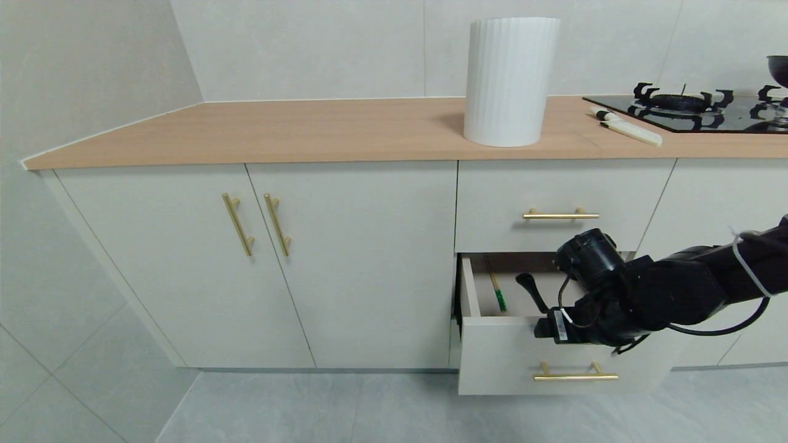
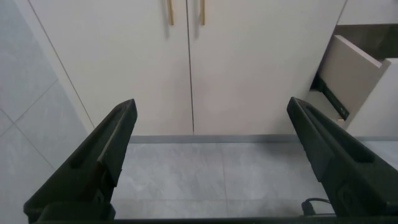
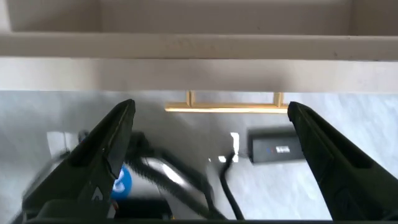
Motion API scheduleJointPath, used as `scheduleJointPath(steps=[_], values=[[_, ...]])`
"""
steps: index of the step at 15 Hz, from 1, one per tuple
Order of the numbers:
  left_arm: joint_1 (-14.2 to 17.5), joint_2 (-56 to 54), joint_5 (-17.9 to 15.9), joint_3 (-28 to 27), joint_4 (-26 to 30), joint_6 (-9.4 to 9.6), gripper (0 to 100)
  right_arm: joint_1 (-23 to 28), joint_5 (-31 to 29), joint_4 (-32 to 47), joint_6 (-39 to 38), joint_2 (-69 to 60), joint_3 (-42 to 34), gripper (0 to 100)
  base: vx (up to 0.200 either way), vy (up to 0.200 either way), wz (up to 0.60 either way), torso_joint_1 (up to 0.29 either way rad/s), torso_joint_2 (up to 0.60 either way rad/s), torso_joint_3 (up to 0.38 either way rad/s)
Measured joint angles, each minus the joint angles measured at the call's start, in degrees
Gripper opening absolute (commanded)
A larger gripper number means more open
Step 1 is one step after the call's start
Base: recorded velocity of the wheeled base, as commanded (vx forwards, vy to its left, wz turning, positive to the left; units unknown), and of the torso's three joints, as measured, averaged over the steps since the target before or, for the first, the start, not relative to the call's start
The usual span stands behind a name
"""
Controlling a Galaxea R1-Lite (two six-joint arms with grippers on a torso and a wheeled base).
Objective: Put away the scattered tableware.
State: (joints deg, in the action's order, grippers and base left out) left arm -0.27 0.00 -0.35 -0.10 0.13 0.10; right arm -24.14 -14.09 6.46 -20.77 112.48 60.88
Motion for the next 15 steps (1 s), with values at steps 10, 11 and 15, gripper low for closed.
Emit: scheduleJointPath(steps=[10,11,15], values=[[0.0,0.0,0.0,0.0,0.0,0.0,100,3.0,-0.1,-21.9,-0.5,8.5,-0.9,100,0.0,0.0,0.0,0.0,0.0,0.0],[0.0,0.0,0.0,0.0,0.0,0.0,100,3.1,-0.2,-23.4,-0.6,9.3,-1.1,100,0.0,0.0,0.0,0.0,0.0,0.0],[0.0,0.0,0.0,0.0,0.0,0.0,100,4.2,-1.7,-31.5,-0.7,12.5,-1.2,100,0.0,0.0,0.0,0.0,0.0,0.0]])
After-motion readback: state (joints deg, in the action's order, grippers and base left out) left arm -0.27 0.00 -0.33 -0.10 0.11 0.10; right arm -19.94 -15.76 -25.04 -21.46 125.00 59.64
